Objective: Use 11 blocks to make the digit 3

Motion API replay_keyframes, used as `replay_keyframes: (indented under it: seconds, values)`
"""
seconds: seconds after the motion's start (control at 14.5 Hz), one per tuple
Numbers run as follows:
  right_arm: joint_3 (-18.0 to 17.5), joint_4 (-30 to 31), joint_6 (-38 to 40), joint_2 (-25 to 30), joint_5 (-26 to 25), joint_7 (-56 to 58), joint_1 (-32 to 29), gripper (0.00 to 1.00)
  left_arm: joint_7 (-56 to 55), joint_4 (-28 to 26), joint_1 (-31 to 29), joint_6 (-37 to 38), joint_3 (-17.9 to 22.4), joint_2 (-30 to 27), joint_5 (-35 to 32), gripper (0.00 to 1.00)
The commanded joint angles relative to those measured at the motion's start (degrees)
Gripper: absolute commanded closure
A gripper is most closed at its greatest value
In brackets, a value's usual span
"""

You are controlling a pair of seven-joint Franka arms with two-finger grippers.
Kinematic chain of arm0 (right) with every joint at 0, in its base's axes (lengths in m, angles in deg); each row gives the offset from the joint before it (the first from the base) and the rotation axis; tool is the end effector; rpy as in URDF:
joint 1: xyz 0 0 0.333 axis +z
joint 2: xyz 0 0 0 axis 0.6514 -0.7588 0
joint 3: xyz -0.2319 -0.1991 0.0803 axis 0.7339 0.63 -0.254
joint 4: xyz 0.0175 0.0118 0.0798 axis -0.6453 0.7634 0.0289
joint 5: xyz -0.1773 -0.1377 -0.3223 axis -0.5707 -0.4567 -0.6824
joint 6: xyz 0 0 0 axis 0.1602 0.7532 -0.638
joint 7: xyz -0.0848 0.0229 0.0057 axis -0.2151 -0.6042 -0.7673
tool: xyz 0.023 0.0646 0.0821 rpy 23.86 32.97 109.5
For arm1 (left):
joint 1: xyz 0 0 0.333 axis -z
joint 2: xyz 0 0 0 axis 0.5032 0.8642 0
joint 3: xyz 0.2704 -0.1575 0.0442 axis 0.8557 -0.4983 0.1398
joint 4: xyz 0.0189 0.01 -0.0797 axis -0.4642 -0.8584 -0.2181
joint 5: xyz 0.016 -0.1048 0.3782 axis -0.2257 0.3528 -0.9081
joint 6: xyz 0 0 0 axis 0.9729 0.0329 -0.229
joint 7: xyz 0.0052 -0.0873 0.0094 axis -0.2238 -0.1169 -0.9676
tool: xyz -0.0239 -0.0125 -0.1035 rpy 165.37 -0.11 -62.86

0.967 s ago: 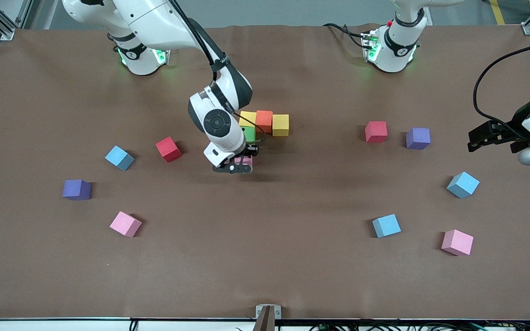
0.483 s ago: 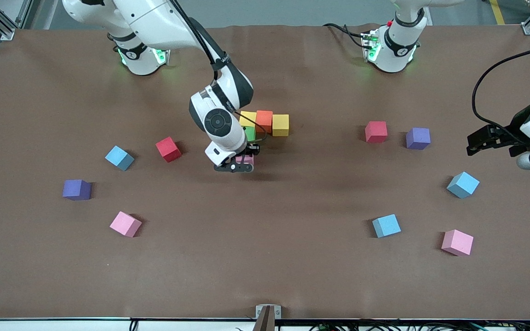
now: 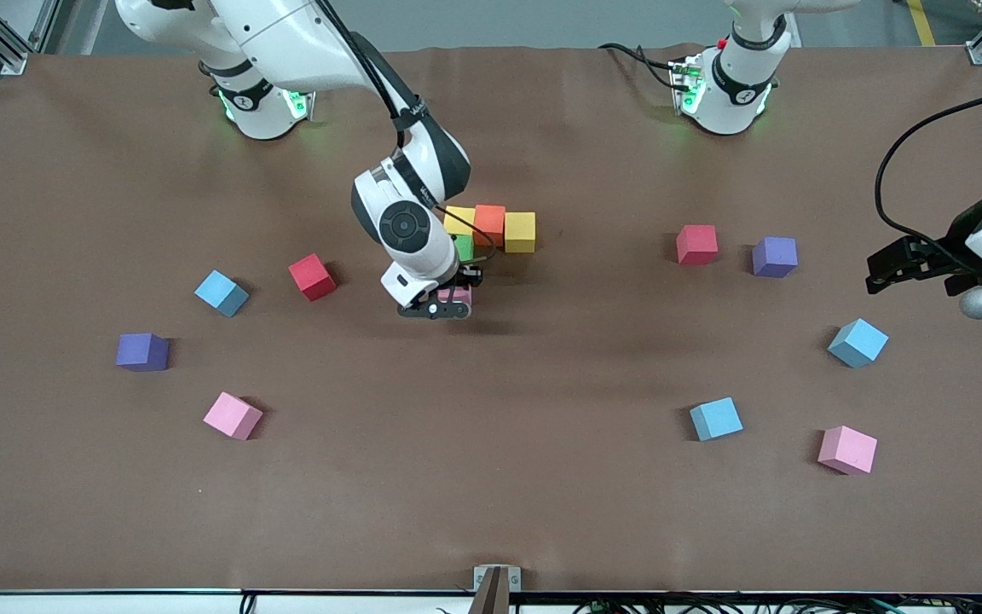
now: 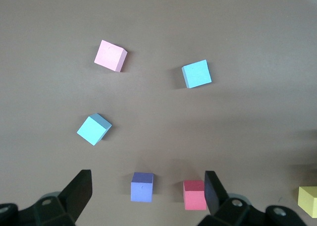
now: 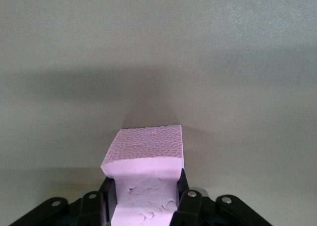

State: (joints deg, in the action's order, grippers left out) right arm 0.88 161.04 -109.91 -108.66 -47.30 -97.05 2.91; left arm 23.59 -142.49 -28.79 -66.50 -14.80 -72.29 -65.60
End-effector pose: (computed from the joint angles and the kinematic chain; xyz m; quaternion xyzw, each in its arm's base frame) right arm 0.4841 0.4297 0.2168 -0.9955 0.0253 0.0779 0.0478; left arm 0.6117 -0.0336 0.5968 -0.9996 0.0231 -0.0177 0.0055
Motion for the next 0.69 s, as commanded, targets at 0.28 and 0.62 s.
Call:
replay_keyframes:
  seconds: [0.28, 0.62]
  values:
    - [-0.39, 1.15, -0.42, 0.51, 1.64, 1.17, -0.32, 0.55, -0.55, 1.1, -0.46, -1.74, 0.05, 0.7, -0.35, 0.0]
    - [-0.39, 1.24, -0.33, 0.51, 1.64, 1.17, -0.23, 0.55, -0.64, 1.01, -0.63, -1.74, 0.14, 0.96, -0.26, 0.0]
